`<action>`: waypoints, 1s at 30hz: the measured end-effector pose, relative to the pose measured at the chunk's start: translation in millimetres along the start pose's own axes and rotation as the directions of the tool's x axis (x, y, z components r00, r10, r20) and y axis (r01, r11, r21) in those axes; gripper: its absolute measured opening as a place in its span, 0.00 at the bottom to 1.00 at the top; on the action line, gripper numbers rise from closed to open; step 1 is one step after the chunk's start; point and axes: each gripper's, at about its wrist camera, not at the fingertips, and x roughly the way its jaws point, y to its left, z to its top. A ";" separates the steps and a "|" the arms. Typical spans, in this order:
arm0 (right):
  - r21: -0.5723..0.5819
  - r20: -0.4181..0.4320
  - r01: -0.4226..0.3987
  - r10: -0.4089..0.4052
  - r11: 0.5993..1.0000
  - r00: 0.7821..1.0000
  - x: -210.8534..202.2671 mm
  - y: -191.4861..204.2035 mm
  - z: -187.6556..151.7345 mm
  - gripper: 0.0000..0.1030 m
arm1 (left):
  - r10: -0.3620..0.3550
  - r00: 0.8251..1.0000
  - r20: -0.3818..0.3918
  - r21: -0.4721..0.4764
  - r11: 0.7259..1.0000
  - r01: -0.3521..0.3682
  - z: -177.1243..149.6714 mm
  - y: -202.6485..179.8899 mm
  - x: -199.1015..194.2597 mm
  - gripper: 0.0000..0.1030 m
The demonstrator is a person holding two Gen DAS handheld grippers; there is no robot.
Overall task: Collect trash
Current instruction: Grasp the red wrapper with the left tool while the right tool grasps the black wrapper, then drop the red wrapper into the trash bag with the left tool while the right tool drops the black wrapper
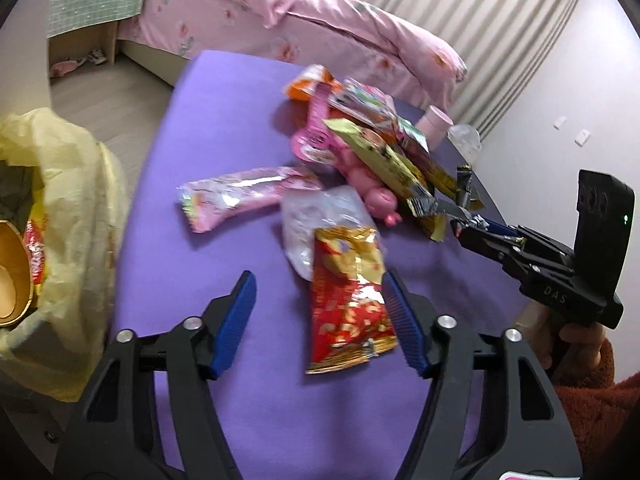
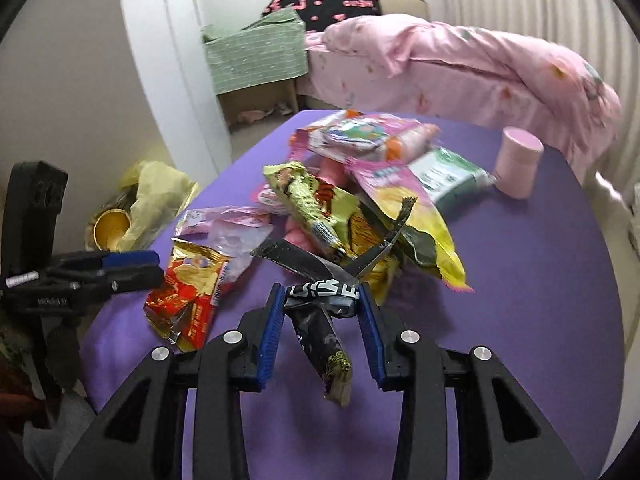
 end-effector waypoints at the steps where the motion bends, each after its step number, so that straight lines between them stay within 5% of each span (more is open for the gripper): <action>1: 0.015 0.002 0.000 0.000 1.000 1.000 0.1 -3.1 -0.4 0.34 | -0.002 1.000 -0.003 0.005 1.000 0.002 0.9 -3.5 2.2 0.58; 6: 0.063 0.008 0.009 -0.009 0.998 1.000 0.2 -13.4 -3.8 0.34 | 0.004 1.000 -0.017 0.050 0.999 -0.003 7.7 -18.8 12.8 0.47; 11: 0.060 0.012 0.014 -0.014 0.998 1.000 -0.7 -15.7 -4.3 0.34 | 0.016 0.999 -0.051 0.035 0.999 -0.014 8.6 -17.1 24.9 0.19; 30: -0.001 0.049 -0.008 0.008 1.000 0.999 -10.8 4.3 8.4 0.34 | 0.063 0.990 0.126 0.006 0.998 -0.064 10.9 -4.4 -33.2 0.19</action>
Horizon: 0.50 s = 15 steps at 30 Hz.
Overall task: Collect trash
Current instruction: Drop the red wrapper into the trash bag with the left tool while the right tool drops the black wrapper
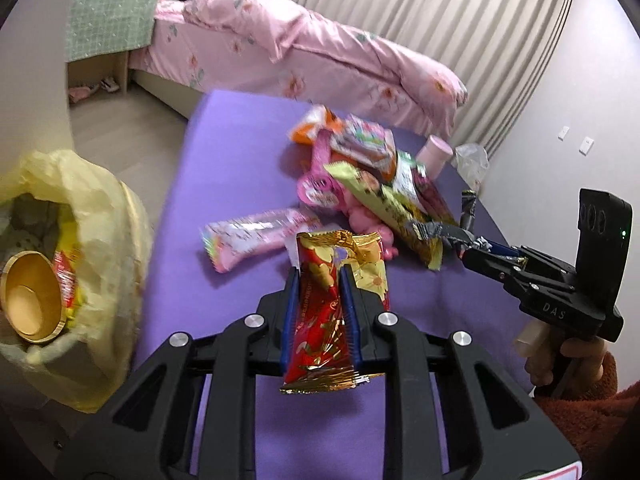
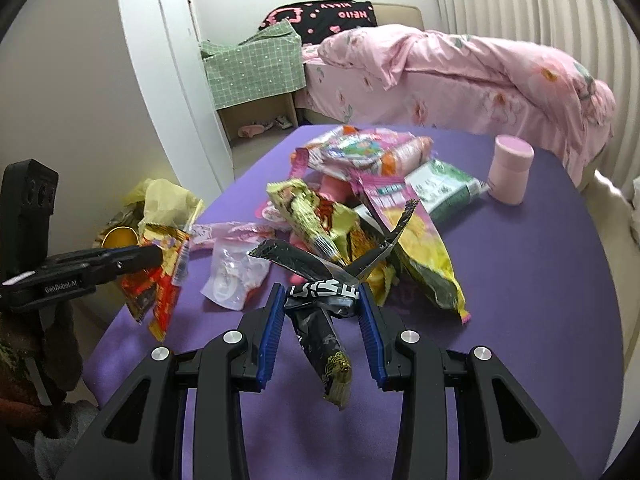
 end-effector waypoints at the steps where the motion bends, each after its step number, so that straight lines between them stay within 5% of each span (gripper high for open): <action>1: -0.011 0.004 0.000 0.000 1.000 1.000 -0.8 2.4 2.6 0.34 | 0.007 1.000 0.015 -0.006 1.000 -0.007 1.1 3.2 -5.1 0.19; 9: -0.106 0.055 -0.040 0.046 0.994 0.997 -5.2 35.0 37.7 0.34 | 0.123 0.981 0.152 -0.090 0.990 -0.110 11.6 47.7 -55.8 0.19; 15: -0.193 0.058 -0.096 0.109 0.976 0.992 5.9 65.6 60.1 0.34 | 0.322 0.921 0.218 -0.216 0.937 -0.276 12.0 103.4 -97.4 0.19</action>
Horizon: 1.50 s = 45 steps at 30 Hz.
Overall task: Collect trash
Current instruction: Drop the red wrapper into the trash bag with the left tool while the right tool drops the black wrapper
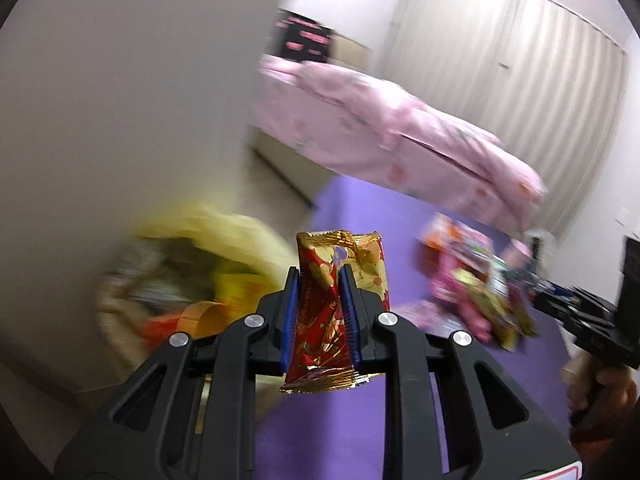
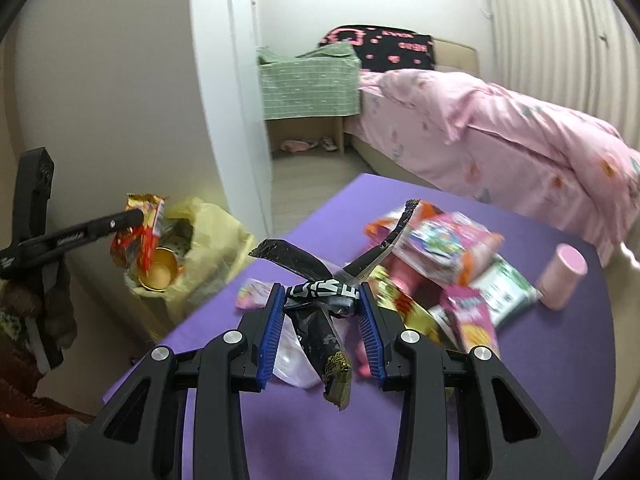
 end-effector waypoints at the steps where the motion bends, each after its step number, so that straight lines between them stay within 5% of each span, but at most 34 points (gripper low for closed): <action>1: -0.007 -0.001 -0.006 0.006 1.000 1.000 2.2 2.4 2.1 0.34 | 0.029 1.000 0.008 -0.018 0.999 -0.029 1.3 10.8 -2.3 0.19; 5: -0.038 -0.011 -0.027 0.027 0.999 1.000 12.0 16.0 7.5 0.34 | 0.133 0.991 0.023 -0.092 0.987 -0.130 2.3 51.6 -10.6 0.19; 9: -0.041 -0.026 -0.035 0.034 0.999 0.999 21.5 20.1 5.5 0.34 | 0.146 0.989 -0.001 -0.127 0.981 -0.145 -4.3 67.9 -6.0 0.19; 13: -0.015 -0.059 -0.039 0.038 0.999 0.998 34.2 15.4 1.9 0.34 | 0.158 0.985 -0.071 -0.089 0.982 -0.164 -16.5 65.2 27.1 0.19; 19: -0.018 -0.081 -0.020 0.018 1.000 0.997 40.6 11.3 -0.1 0.34 | 0.259 0.944 -0.205 -0.016 0.963 -0.268 -33.0 76.3 85.0 0.19; 27: 0.007 -0.109 -0.027 0.027 1.000 0.994 55.5 8.9 4.9 0.34 | 0.247 0.931 -0.268 0.015 0.968 -0.252 -36.8 82.9 121.3 0.18; 31: -0.023 -0.116 -0.047 0.044 0.999 0.992 63.6 24.2 14.3 0.34 | 0.204 0.945 -0.256 -0.023 0.976 -0.217 -35.7 88.4 116.9 0.23; 33: -0.048 -0.113 -0.058 0.053 0.997 0.992 66.9 34.5 21.3 0.34 | 0.174 0.956 -0.236 -0.057 0.980 -0.192 -33.6 93.7 103.5 0.34; 35: -0.081 -0.108 -0.073 0.064 0.994 0.992 73.8 47.9 30.8 0.34 | 0.133 0.970 -0.201 -0.107 0.982 -0.157 -29.1 99.8 84.7 0.60; 39: -0.119 -0.117 -0.141 0.127 0.983 0.985 98.1 81.7 51.0 0.34 | 0.141 0.986 -0.088 -0.192 0.969 -0.155 -15.0 120.5 30.1 0.61; 45: -0.187 -0.156 -0.267 0.240 0.945 0.958 139.6 148.5 69.2 0.34 | 0.307 0.950 0.055 -0.193 0.937 -0.292 -4.0 136.2 -40.9 0.65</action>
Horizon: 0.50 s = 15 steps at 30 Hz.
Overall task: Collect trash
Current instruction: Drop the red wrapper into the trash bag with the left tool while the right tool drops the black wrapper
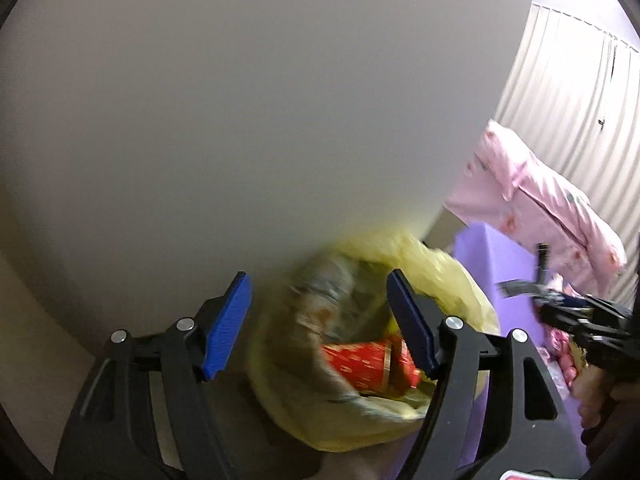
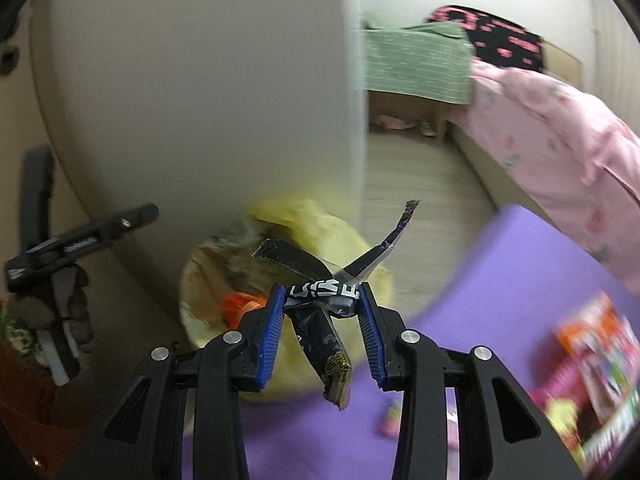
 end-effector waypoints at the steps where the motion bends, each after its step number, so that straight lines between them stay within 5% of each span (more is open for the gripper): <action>1: -0.016 -0.007 -0.014 0.014 1.000 1.000 8.7 8.1 5.2 0.34 | 0.015 1.000 0.023 -0.001 1.000 -0.015 1.2 4.7 -10.2 0.65; 7: -0.080 -0.022 -0.062 0.060 0.995 0.998 58.4 40.9 24.9 0.37 | 0.021 0.998 0.065 -0.022 1.000 -0.020 2.9 16.3 -32.3 0.66; 11: -0.086 -0.018 -0.078 0.077 0.993 0.997 70.4 42.3 25.9 0.60 | 0.003 0.999 0.047 -0.023 1.000 -0.002 0.5 21.2 -27.7 0.66; 15: -0.085 -0.012 -0.072 0.072 0.994 0.997 64.4 37.2 23.4 0.62 | -0.015 1.000 0.018 -0.028 1.000 0.015 -3.2 17.8 -18.4 0.66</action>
